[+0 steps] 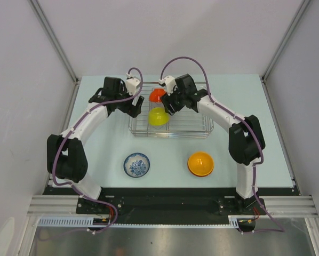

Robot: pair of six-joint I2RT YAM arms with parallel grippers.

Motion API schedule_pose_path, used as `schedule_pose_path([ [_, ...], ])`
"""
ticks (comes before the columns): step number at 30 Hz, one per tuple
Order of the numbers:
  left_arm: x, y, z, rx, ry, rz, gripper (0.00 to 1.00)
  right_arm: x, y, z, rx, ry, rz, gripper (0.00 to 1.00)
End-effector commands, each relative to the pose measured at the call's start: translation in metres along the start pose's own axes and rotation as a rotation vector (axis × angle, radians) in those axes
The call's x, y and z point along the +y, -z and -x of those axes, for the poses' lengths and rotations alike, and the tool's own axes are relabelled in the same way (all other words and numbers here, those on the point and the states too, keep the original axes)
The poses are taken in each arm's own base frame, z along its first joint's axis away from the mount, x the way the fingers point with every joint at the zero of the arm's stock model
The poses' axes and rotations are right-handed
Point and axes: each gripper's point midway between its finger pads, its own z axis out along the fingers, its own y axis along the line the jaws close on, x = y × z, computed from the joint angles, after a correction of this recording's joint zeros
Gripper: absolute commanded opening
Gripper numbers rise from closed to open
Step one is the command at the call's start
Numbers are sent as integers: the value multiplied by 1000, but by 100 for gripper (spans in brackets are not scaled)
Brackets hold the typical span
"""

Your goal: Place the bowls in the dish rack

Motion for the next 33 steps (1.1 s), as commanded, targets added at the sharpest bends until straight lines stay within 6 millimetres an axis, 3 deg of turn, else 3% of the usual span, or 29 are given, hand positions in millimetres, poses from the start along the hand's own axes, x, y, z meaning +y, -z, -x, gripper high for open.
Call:
schedule_pose_path([
  [1, 1, 10, 17, -46, -10, 13, 100, -4, 19, 17, -62, 18, -35, 64],
  [8, 6, -4, 12, 5, -29, 45, 100, -17, 31, 38, -120, 23, -112, 64],
  [15, 1, -23, 10, 49, -53, 60, 100, -25, 32, 36, -127, 13, -149, 64],
  [21, -2, -27, 12, 54, -62, 61, 100, -25, 33, 56, -196, -7, -165, 64],
  [33, -4, -13, 15, 28, -62, 74, 100, -6, -4, 63, -196, -73, -129, 64],
])
